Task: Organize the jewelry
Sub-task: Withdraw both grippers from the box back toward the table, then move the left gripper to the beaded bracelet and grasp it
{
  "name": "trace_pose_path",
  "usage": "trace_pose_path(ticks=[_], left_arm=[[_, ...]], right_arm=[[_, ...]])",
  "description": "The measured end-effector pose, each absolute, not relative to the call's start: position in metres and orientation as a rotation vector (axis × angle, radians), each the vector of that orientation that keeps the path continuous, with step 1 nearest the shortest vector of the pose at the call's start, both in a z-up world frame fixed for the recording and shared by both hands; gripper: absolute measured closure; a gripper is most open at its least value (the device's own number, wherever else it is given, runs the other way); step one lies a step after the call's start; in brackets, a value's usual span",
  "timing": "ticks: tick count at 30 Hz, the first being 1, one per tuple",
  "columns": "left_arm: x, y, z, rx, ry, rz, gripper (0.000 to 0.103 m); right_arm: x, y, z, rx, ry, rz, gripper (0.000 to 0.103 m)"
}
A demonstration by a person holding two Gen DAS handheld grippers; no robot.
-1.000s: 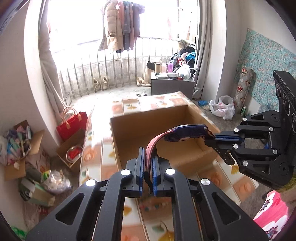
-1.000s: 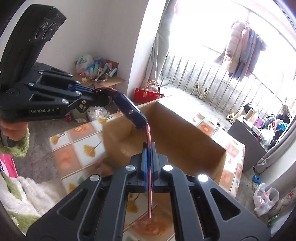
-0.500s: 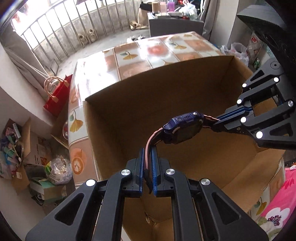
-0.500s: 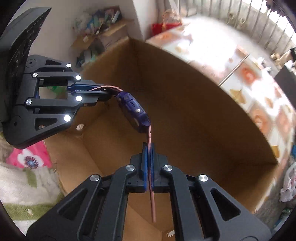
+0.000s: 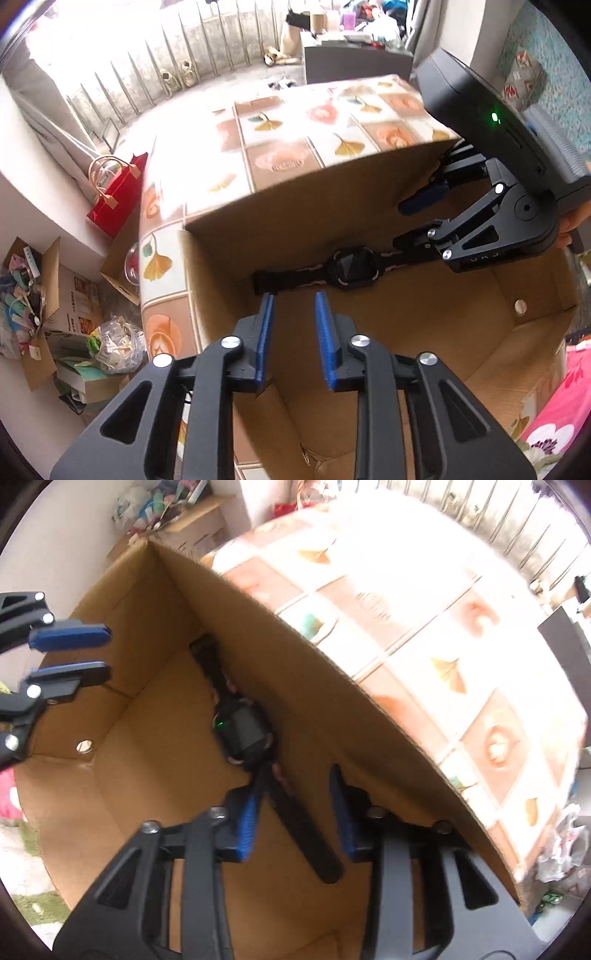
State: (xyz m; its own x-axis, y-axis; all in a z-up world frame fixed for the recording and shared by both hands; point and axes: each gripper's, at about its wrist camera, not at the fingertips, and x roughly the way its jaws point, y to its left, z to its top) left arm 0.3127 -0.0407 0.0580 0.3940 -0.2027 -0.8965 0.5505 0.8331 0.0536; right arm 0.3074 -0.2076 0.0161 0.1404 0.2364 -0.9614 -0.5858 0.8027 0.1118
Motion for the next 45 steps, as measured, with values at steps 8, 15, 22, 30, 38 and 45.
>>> trace_pose_path(ticks=[8, 15, 22, 30, 38, 45], left_arm=[[0.278, 0.008, 0.104, 0.201, 0.928, -0.477, 0.052], [0.198, 0.051, 0.110, 0.099, 0.851, -0.485, 0.022], [0.140, 0.054, 0.030, 0.107, 1.016, -0.467, 0.013], [0.132, 0.044, -0.044, 0.192, 1.087, -0.368, 0.008], [0.124, 0.042, -0.052, 0.219, 1.007, -0.355, 0.006], [0.113, 0.045, -0.053, 0.219, 0.977, -0.345, 0.006]], right_arm=[[0.245, -0.250, 0.094, -0.152, 1.067, 0.497, 0.059], [0.103, -0.274, 0.153, 0.051, 0.801, 0.485, 0.038], [-0.001, -0.247, 0.088, 0.269, 0.845, 0.439, 0.037], [0.002, -0.220, 0.010, 0.470, 0.968, 0.367, 0.056], [0.033, -0.191, -0.010, 0.484, 1.035, 0.409, 0.076], [0.049, -0.181, -0.017, 0.413, 1.035, 0.343, 0.079]])
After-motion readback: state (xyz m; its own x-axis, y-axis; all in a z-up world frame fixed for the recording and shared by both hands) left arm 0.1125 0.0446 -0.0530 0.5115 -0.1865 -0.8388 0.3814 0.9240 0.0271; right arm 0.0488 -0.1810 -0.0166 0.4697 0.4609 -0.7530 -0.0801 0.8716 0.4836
